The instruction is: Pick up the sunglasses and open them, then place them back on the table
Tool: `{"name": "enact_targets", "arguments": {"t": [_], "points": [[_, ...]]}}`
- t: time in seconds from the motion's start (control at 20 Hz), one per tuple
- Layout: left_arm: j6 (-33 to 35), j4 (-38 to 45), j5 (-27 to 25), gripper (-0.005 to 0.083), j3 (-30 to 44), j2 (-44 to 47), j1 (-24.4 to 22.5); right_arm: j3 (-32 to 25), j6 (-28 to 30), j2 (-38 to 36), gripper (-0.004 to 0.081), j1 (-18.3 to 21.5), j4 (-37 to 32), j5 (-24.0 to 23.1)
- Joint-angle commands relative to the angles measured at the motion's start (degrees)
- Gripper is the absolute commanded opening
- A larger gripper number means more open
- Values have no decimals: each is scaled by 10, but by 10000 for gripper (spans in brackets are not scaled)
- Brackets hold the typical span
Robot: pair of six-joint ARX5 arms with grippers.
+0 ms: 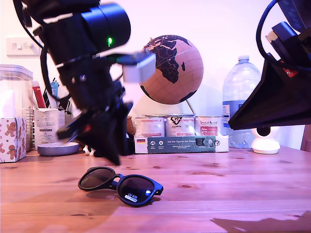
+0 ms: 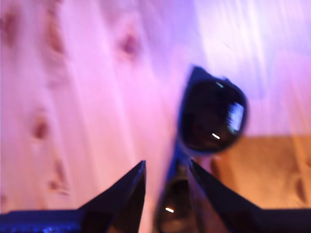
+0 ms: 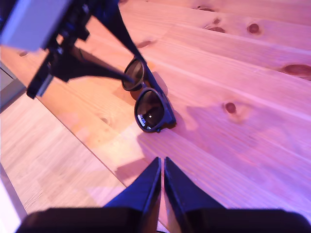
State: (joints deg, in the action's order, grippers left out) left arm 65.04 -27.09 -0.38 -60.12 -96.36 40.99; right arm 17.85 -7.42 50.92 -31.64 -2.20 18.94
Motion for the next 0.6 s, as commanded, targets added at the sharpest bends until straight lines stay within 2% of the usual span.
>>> {"name": "enact_targets", "arguments": {"t": [0.0,0.55], "points": [[17,0,-3,235,4,-24,0,-8,4,3,-12,-3,-6,-1],[45,6,-5,234,4,-27,-24,-8,4,3,-12,-3,-14,-1]]}}
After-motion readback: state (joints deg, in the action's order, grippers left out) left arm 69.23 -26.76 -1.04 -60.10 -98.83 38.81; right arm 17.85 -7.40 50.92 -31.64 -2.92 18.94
